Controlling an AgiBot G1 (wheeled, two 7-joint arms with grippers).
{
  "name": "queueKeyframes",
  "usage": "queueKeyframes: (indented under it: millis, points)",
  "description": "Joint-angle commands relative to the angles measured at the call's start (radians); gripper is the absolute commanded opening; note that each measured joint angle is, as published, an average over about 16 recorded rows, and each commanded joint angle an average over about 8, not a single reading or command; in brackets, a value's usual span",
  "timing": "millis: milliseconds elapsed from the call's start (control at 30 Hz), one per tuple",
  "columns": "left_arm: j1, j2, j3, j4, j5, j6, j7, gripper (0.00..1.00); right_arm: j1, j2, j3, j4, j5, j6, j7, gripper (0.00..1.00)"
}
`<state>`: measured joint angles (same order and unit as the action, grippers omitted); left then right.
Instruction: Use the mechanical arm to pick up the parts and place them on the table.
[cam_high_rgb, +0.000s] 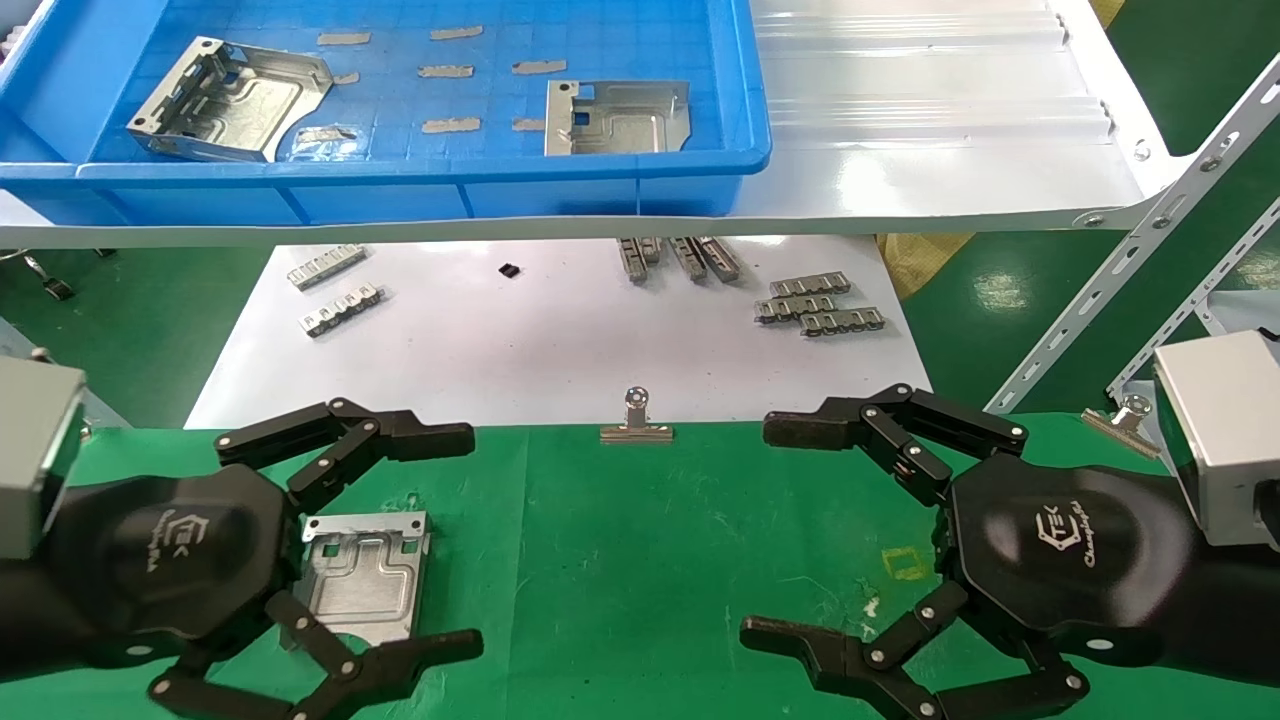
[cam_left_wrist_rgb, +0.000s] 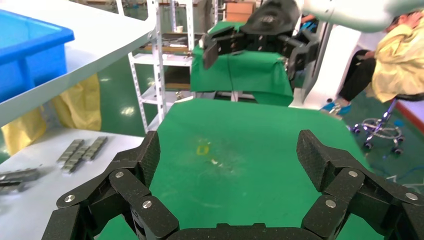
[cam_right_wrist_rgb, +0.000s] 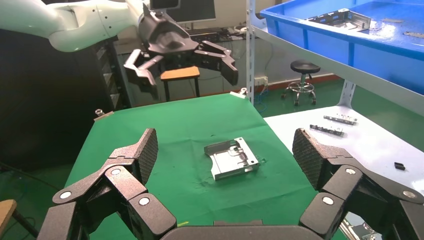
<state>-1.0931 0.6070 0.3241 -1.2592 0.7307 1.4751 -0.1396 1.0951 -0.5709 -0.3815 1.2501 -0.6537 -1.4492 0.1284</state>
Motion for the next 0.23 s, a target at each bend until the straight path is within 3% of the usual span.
queueKeyframes:
  millis: [33,233]
  points:
    - [0.009,0.002,-0.021,-0.012,0.000,0.010,-0.023,1.00,0.000,0.000,0.000,0.000,0.000,0.000,0.000,1.00]
    - [0.023,0.005,-0.054,-0.030,-0.001,0.025,-0.056,1.00,0.000,0.000,0.000,0.000,0.000,0.000,0.000,1.00]
